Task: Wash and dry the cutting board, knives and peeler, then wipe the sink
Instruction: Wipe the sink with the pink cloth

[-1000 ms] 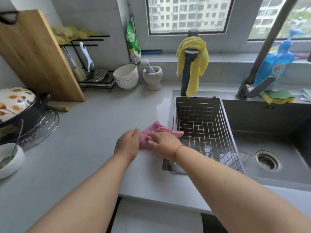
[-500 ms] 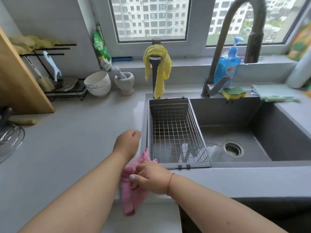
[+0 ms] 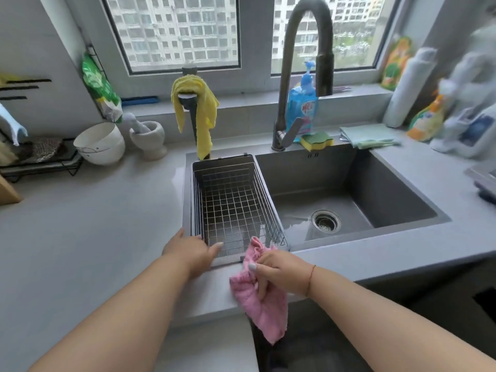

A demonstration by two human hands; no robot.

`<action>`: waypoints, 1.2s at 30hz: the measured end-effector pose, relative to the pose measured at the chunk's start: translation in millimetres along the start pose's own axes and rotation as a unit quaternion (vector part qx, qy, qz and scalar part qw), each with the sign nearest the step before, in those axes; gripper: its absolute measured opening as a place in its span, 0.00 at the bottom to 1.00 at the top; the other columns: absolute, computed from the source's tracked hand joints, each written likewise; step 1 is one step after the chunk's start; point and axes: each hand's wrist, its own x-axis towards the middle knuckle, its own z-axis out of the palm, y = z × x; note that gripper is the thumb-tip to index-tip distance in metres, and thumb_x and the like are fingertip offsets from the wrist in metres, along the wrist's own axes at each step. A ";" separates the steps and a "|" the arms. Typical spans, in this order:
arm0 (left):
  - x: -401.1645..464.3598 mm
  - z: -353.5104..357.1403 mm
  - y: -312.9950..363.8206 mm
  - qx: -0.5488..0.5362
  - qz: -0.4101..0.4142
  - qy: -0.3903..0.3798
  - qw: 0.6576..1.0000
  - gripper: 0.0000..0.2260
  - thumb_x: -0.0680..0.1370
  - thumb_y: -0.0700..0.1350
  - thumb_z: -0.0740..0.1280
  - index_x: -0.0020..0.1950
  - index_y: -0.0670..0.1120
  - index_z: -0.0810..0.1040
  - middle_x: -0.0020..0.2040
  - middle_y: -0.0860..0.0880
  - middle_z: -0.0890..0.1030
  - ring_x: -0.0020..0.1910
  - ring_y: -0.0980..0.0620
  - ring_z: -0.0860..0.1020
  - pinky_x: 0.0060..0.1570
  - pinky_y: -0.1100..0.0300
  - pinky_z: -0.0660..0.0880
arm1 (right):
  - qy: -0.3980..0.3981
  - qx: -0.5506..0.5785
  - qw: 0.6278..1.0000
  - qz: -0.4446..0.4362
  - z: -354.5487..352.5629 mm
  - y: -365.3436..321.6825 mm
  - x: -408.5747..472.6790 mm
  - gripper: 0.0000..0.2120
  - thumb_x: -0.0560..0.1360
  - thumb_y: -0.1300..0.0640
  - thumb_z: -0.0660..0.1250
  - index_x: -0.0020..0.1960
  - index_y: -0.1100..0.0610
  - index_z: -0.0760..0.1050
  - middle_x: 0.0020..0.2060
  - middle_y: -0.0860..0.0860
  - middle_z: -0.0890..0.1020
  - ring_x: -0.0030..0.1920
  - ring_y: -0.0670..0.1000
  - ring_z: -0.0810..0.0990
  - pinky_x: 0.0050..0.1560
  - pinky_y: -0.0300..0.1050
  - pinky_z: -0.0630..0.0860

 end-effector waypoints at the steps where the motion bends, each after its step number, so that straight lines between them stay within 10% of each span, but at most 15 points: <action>1: 0.2 0.4 1.3 0.016 -0.002 -0.003 1.000 0.37 0.81 0.63 0.37 0.62 0.46 0.80 0.74 0.46 0.67 0.76 0.55 0.58 0.76 0.48 0.40 | 0.007 0.006 1.000 0.025 -6.8 7.2 -7.6 0.30 0.82 0.46 0.52 0.36 0.60 0.83 0.36 0.50 0.82 0.40 0.46 0.77 0.53 0.36 0.71; 5: -1.9 -11.5 15.7 0.006 -0.020 0.009 1.000 0.37 0.81 0.62 0.36 0.55 0.45 0.81 0.63 0.45 0.79 0.66 0.50 0.72 0.76 0.49 0.49 | 0.064 0.069 0.991 0.100 -30.2 44.2 -22.4 0.30 0.82 0.45 0.50 0.31 0.52 0.83 0.34 0.47 0.84 0.42 0.46 0.80 0.60 0.46 0.73; 8: -1.6 -24.3 37.6 -0.076 0.013 0.068 0.995 0.31 0.82 0.61 0.40 0.38 0.45 0.75 0.46 0.45 0.81 0.46 0.47 0.76 0.54 0.53 0.71 | 0.098 0.120 0.981 0.116 -35.5 56.4 -26.8 0.31 0.81 0.40 0.48 0.35 0.52 0.84 0.39 0.50 0.85 0.46 0.49 0.82 0.60 0.50 0.74; 12: 4.9 -36.1 80.3 -0.136 0.112 0.128 0.976 0.23 0.83 0.57 0.47 0.34 0.49 0.68 0.36 0.49 0.73 0.38 0.49 0.71 0.41 0.55 0.67 | 0.104 0.079 0.987 0.096 -36.0 55.8 -27.5 0.29 0.82 0.43 0.48 0.39 0.51 0.84 0.40 0.49 0.85 0.44 0.46 0.81 0.55 0.43 0.75; 36: 89.3 -78.9 312.0 -0.190 0.195 0.065 0.960 0.12 0.74 0.56 0.63 0.45 0.49 0.78 0.48 0.51 0.82 0.51 0.47 0.79 0.56 0.47 0.75 | 0.266 0.086 0.925 0.258 -178.9 238.9 -164.4 0.30 0.82 0.46 0.52 0.30 0.52 0.82 0.34 0.47 0.84 0.42 0.47 0.80 0.60 0.52 0.73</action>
